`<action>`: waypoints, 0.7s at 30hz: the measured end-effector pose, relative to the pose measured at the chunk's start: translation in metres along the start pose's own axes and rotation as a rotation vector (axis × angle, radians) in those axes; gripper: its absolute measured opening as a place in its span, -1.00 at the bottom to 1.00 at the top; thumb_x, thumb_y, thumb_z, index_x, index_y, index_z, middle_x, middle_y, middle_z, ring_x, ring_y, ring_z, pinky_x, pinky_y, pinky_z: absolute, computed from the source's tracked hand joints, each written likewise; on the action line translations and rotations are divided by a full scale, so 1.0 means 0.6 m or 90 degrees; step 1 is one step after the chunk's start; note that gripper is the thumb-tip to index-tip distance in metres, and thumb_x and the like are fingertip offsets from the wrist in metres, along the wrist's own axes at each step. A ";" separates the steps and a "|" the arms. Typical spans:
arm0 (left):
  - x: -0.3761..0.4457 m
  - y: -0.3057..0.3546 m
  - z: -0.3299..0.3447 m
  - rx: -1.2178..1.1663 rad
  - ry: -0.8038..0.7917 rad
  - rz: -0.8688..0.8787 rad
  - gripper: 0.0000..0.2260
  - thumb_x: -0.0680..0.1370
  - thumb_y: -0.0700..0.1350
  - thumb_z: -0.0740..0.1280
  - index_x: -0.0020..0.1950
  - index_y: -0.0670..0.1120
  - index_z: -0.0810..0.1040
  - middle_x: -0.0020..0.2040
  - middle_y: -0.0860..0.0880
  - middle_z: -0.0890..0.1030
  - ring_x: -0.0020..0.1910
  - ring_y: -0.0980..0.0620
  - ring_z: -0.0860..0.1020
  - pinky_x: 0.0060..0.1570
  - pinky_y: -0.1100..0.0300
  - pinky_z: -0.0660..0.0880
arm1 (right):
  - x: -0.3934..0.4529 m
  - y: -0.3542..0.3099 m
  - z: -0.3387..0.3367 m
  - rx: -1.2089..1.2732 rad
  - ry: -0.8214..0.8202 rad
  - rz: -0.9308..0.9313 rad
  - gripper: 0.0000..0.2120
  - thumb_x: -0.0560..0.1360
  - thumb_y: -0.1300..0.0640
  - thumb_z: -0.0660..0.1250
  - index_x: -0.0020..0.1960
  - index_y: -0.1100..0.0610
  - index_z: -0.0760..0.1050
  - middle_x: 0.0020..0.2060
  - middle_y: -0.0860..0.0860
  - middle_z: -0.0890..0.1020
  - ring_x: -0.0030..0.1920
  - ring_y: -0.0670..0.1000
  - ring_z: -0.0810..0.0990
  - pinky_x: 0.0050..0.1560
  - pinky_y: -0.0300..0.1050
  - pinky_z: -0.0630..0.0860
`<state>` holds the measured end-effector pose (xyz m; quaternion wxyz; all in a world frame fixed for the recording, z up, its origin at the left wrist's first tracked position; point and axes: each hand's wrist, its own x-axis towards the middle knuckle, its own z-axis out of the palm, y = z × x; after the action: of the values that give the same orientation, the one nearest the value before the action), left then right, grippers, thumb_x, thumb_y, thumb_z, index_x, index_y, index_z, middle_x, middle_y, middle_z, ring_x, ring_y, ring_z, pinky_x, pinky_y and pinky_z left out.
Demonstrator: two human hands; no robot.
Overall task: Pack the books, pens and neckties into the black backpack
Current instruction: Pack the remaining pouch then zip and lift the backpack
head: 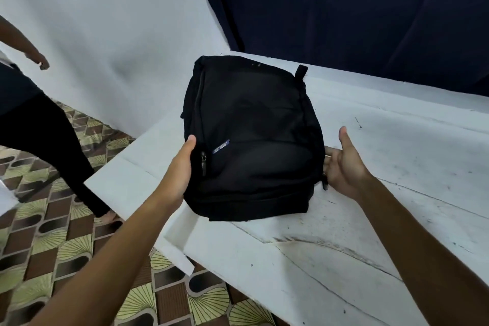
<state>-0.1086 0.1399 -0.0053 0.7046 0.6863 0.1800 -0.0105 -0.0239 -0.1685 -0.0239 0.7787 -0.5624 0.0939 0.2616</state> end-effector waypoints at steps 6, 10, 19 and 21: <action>0.029 0.019 -0.024 -0.038 -0.116 -0.016 -0.41 0.59 0.35 0.01 0.38 0.01 0.52 0.27 -0.01 0.61 0.28 -0.02 0.55 0.37 0.03 0.36 | -0.036 0.006 0.045 -0.014 -0.039 0.006 -0.15 0.52 -0.44 -0.16 0.15 0.22 0.58 -0.32 0.07 0.65 -0.38 0.02 0.54 -0.24 -0.09 0.45; 0.069 0.052 -0.077 0.037 -0.081 -0.058 -0.23 0.43 0.52 0.07 0.23 -0.05 0.63 0.22 -0.10 0.63 0.26 -0.11 0.56 0.39 -0.06 0.35 | -0.050 0.028 0.080 -0.013 -0.071 0.009 -0.20 0.53 -0.41 -0.17 -0.03 0.20 0.58 -0.37 0.04 0.60 -0.37 0.03 0.56 -0.14 -0.09 0.40; 0.097 0.118 -0.112 0.421 0.188 0.208 -0.55 0.64 0.19 0.12 0.36 -0.06 0.51 0.38 -0.05 0.49 0.39 -0.06 0.41 0.25 0.24 0.22 | -0.036 0.119 0.197 -0.042 -0.179 0.063 -0.42 0.51 -0.27 0.21 0.36 0.09 0.43 0.28 -0.03 0.57 0.17 0.13 0.63 0.15 0.02 0.58; 0.072 0.107 -0.104 0.480 0.165 0.403 -0.64 0.58 0.11 0.29 0.24 -0.09 0.59 0.31 -0.05 0.55 0.35 -0.02 0.45 0.28 0.26 0.26 | -0.042 0.135 0.210 -0.157 -0.144 -0.012 -0.66 0.51 0.01 0.40 0.23 0.13 0.52 0.17 0.04 0.64 0.10 0.07 0.67 0.13 -0.04 0.59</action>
<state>-0.0663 0.2140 0.0452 0.3485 0.9095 0.0325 0.2244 -0.1054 -0.0409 -0.0354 0.7120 -0.6216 -0.0325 0.3250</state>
